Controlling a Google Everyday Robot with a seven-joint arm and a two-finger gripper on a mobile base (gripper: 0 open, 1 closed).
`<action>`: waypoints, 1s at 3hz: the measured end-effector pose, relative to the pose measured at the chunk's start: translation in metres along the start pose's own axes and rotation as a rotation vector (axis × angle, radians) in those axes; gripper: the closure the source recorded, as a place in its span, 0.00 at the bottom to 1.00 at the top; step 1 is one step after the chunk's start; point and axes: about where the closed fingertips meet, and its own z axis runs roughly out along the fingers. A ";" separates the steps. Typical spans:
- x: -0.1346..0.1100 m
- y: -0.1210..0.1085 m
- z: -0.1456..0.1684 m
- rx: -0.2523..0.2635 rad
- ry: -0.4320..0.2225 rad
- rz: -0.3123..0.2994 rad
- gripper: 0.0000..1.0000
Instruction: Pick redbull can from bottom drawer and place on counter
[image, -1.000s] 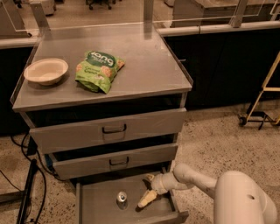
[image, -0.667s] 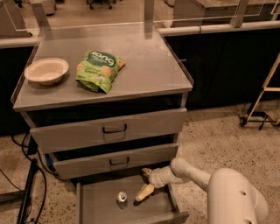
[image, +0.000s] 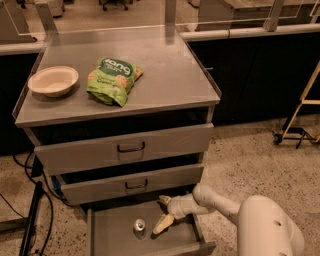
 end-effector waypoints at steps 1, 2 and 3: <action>-0.005 0.030 0.002 0.014 -0.045 -0.037 0.00; -0.004 0.032 0.004 0.011 -0.046 -0.035 0.00; 0.002 0.033 0.008 -0.009 -0.045 -0.028 0.00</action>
Offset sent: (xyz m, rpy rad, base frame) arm -0.0425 0.0072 0.0198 0.0488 -0.0787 -0.0110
